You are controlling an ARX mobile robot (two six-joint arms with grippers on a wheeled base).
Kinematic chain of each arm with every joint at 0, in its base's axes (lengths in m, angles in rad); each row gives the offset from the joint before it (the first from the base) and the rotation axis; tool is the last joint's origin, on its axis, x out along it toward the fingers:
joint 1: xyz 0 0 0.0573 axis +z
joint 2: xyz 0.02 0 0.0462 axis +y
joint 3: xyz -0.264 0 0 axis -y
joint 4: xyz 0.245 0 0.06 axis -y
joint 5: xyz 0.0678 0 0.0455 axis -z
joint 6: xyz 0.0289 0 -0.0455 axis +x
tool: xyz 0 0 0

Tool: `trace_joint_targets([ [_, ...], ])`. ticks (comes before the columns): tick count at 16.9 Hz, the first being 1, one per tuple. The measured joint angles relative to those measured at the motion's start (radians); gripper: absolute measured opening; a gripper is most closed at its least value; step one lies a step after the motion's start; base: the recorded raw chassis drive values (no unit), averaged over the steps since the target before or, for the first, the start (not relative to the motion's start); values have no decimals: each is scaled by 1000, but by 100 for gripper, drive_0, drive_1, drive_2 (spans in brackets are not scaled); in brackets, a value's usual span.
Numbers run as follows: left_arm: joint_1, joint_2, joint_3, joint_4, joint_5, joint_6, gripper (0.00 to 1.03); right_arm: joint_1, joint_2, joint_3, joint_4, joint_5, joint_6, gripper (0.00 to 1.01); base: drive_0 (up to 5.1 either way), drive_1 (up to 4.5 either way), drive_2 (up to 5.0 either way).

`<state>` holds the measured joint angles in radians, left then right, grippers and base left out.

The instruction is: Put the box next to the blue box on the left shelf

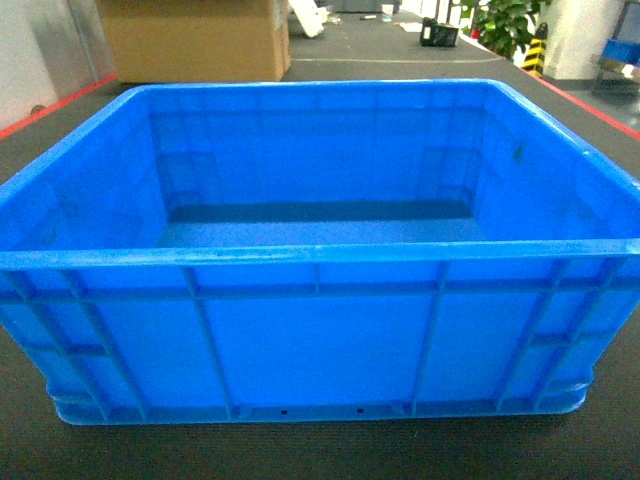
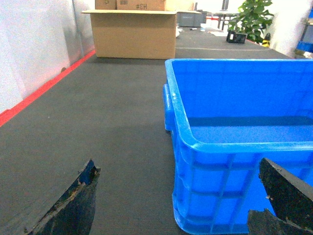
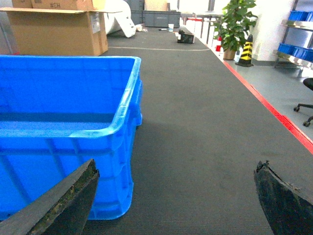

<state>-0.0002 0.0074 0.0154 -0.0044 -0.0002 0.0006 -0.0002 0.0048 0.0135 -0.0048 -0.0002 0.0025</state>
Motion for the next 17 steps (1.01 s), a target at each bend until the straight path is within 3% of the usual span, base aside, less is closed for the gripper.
trace_joint_targets([
  [17,0,0,0,0,0,0,98,0,0,0,0,0,0,98,0,0,0],
])
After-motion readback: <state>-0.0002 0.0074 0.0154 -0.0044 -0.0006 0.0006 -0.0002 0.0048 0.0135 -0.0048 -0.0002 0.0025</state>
